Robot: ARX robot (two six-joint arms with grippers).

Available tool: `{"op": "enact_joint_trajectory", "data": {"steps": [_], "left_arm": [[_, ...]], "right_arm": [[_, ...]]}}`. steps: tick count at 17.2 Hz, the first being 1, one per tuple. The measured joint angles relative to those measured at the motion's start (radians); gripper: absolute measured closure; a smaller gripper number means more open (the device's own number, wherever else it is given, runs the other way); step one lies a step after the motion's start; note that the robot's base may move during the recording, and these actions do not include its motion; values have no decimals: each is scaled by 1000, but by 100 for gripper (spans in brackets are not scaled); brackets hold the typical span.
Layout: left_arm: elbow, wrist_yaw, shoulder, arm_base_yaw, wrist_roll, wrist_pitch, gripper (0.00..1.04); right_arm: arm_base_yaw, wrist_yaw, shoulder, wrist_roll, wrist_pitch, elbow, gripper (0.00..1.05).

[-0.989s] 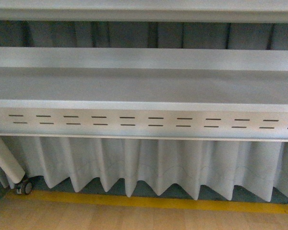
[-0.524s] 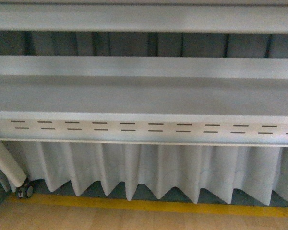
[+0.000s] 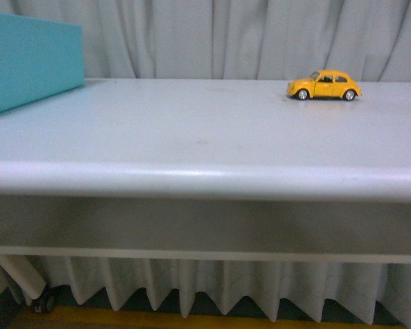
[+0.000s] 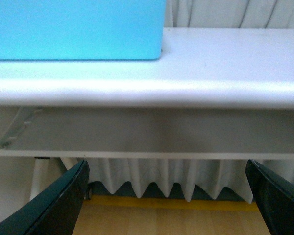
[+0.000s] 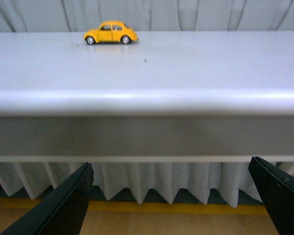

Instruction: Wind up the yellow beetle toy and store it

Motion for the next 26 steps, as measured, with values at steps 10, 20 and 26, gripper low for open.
{"op": "enact_joint_trajectory", "data": {"steps": [10, 20, 26], "left_arm": [[0, 0, 0, 0, 0, -1, 7], [0, -1, 0, 0, 0, 2, 7], [0, -1, 0, 0, 0, 2, 7]], "right_arm": [[0, 0, 0, 0, 2, 0, 7], [0, 0, 0, 0, 1, 0, 7], [0, 0, 0, 0, 1, 0, 7]]}}
